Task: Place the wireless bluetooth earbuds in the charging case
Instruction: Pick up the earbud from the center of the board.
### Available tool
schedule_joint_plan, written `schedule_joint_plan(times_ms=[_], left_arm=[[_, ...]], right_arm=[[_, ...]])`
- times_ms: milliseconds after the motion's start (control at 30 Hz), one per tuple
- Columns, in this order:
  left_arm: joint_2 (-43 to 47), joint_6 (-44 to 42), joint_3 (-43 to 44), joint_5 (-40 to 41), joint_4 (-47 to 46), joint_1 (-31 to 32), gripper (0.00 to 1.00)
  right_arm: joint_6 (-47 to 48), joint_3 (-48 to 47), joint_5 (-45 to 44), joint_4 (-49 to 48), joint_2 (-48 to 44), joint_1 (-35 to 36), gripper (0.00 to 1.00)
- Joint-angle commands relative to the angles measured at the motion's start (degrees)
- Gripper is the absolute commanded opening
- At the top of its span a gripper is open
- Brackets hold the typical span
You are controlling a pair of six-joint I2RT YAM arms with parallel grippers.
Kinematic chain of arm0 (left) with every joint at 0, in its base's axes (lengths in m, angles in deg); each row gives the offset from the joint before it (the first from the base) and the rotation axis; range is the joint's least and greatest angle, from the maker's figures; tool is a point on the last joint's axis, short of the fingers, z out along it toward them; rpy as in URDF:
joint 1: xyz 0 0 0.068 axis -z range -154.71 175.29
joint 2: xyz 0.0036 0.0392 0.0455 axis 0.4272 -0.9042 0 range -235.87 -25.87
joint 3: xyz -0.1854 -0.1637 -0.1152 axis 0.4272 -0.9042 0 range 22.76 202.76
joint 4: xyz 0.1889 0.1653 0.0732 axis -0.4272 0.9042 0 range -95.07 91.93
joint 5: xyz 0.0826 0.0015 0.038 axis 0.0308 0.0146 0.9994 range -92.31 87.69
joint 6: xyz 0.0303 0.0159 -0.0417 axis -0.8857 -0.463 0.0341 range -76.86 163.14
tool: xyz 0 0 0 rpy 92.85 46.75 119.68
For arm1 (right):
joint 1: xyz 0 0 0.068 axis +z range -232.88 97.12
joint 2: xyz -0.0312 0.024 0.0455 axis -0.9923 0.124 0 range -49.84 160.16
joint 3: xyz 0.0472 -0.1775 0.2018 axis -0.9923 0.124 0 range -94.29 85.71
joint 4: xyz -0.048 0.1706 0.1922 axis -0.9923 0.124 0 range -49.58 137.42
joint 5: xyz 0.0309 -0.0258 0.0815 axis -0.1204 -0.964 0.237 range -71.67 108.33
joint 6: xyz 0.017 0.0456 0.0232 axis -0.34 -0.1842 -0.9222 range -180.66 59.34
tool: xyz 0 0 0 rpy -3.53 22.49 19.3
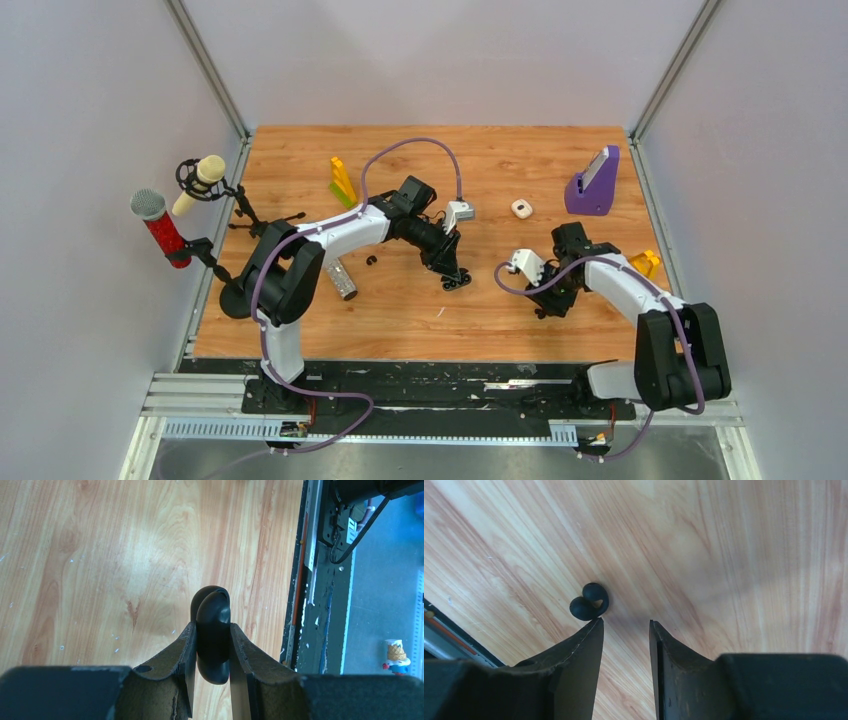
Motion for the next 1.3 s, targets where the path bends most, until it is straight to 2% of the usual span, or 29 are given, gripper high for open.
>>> schedule_joint_plan(times_ms=[0,333,800,1267], left_arm=[[0.29,0.29,1.21,-0.94,-1.55,0.17,0.18],[0.29,0.47,1.34,-0.93,-1.64,0.12,0.18],[0.38,0.38,1.38,-0.87,-1.6,0.17,0.18],[0.39,0.28,1.34,-0.76,-1.62,0.12,0.18]], right_arm=[[-0.82,-1.24,4.46,0.95,-1.56,2.41,0.4],[-4.58,-1.79,6.09,0.14,-0.59,9.19,0.35],[-8.22,-3.22,7.22,1.09,0.09,16.47,0.33],[-7.79,-3.85,-2.27,-1.33,-2.68,16.84,0.35]])
